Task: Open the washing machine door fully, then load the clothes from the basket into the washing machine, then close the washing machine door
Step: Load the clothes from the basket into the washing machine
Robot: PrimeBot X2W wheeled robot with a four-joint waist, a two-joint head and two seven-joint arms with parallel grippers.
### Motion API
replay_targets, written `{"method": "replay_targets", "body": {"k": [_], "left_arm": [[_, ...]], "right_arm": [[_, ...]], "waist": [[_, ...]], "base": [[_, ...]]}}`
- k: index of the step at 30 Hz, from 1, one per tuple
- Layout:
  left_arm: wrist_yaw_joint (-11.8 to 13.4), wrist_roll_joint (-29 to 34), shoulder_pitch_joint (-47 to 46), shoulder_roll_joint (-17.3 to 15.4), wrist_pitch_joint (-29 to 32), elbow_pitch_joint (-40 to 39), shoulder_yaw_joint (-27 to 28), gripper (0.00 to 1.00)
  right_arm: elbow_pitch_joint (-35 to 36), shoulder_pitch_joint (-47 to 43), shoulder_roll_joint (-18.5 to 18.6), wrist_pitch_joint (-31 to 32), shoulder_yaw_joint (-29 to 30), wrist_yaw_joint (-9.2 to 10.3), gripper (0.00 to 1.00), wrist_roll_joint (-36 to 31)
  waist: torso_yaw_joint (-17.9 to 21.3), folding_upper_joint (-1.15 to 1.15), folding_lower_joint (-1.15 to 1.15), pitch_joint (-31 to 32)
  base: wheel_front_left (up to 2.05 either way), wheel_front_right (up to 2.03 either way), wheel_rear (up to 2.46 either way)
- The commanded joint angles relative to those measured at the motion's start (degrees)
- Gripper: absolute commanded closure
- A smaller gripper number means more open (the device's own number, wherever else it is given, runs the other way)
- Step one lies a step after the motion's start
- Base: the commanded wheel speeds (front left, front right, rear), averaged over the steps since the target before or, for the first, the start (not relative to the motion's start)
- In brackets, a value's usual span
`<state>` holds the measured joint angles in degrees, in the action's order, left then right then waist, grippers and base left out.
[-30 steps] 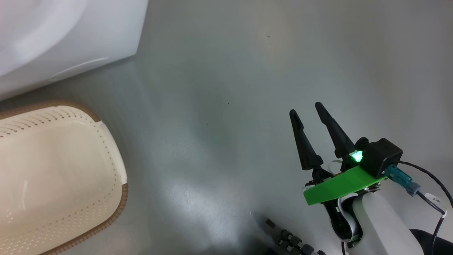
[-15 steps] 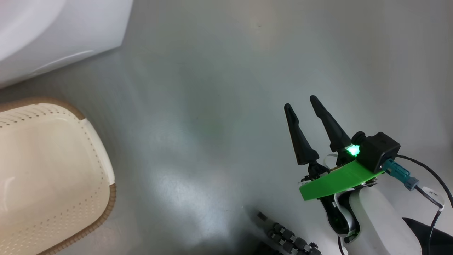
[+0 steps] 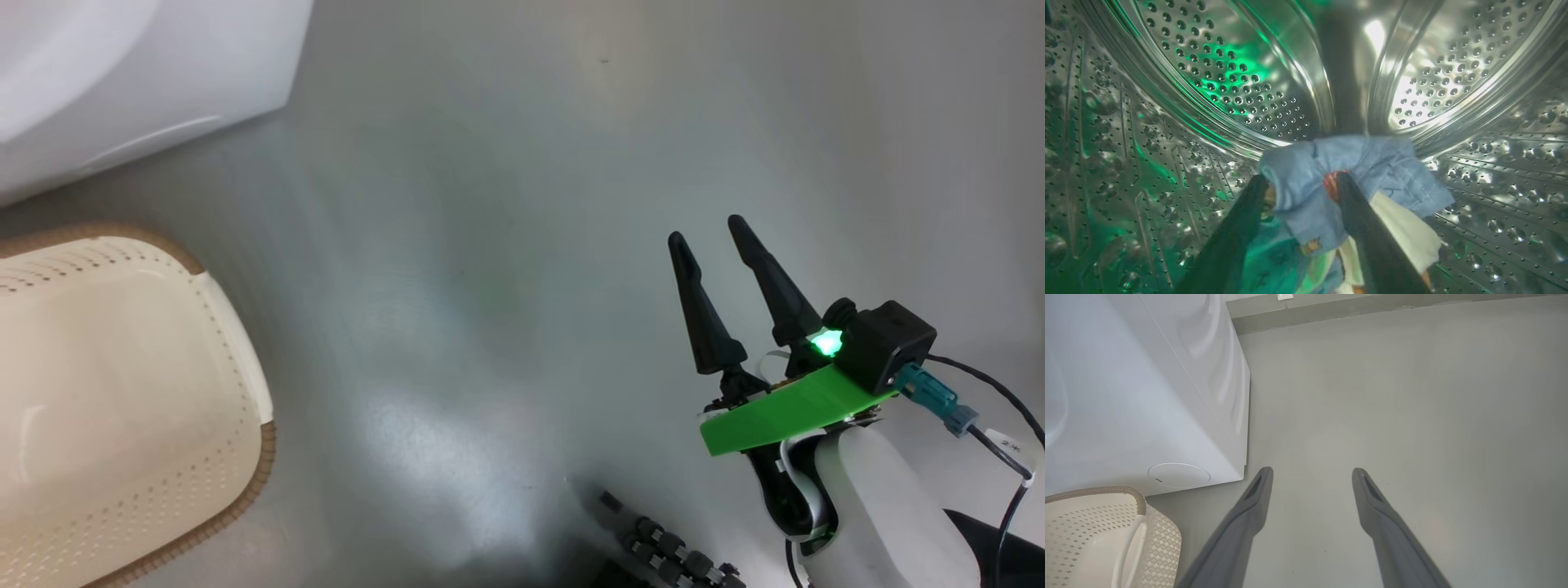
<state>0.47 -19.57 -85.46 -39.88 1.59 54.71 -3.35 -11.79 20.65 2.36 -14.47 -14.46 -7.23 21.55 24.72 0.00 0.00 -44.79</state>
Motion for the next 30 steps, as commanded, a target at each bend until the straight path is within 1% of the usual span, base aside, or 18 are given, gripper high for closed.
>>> {"method": "replay_targets", "body": {"k": [1,2,4,9,10,13,20,24,28,29,30], "left_arm": [[-0.35,-0.11,-0.01,-2.26,-0.46,-0.71,0.17,0.00],[-0.41,-0.57,0.08,-1.66,-1.03,-0.13,0.36,0.00],[-0.19,0.46,1.04,-1.07,-1.98,0.88,-0.91,0.00],[0.39,-0.48,4.71,2.64,-4.79,2.58,-1.28,0.00],[0.55,0.41,5.97,2.84,-5.26,2.69,-2.26,0.00],[1.29,0.66,9.33,4.15,-6.86,3.07,-2.97,0.00],[1.96,-3.10,19.27,8.96,-11.52,2.91,-0.95,0.00],[2.16,-4.86,26.60,12.59,-14.63,-0.32,-0.11,0.00],[3.41,-5.57,36.03,16.75,-16.12,-7.17,0.26,0.00],[3.41,-5.57,36.03,16.75,-16.12,-7.17,0.26,0.00],[3.80,-5.73,38.76,17.89,-16.28,-9.61,0.38,0.00]], "right_arm": [[0.87,-0.99,0.52,-0.52,-0.44,-0.25,0.00,-0.15],[0.81,-1.05,0.52,-0.52,-0.20,-0.25,0.00,-0.35],[0.83,-1.24,0.52,-0.52,0.33,-0.25,0.00,-0.87],[0.52,-2.05,0.52,-0.52,1.78,-0.25,0.00,-2.80],[0.51,-2.19,0.52,-0.52,2.02,-0.25,0.00,-3.24],[0.35,-2.77,0.52,-0.52,2.59,-0.25,0.00,-4.12],[-0.49,-5.48,0.52,-0.52,4.04,-0.25,0.00,-6.08],[-0.98,-7.59,0.52,-0.52,5.59,-0.25,0.00,-7.61],[-0.90,-10.08,0.81,0.20,7.23,-0.25,0.00,-8.98],[-0.90,-10.08,0.81,0.20,7.23,-0.25,0.00,-8.98],[-0.66,-10.73,0.96,0.57,7.57,-0.25,0.00,-9.27]], "waist": [[-0.70,0.00,0.00,0.63],[-1.07,0.00,0.00,0.96],[-2.00,0.00,0.00,1.80],[-4.64,0.00,0.00,4.69],[-5.11,0.00,0.00,5.38],[-6.20,0.00,0.00,7.68],[-8.94,0.00,0.00,13.78],[-10.84,0.00,0.00,17.63],[-12.96,0.00,0.00,21.81],[-12.96,0.00,0.00,21.81],[-13.50,0.00,0.00,22.88]], "base": [[0.00,0.00,0.00],[0.00,0.00,0.00],[0.00,0.00,0.00],[0.00,0.00,0.00],[0.00,0.00,0.00],[0.00,0.00,0.00],[0.00,0.00,0.00],[0.00,0.00,0.00],[0.00,0.00,0.00],[0.00,0.00,0.00],[0.00,0.00,0.00]]}}
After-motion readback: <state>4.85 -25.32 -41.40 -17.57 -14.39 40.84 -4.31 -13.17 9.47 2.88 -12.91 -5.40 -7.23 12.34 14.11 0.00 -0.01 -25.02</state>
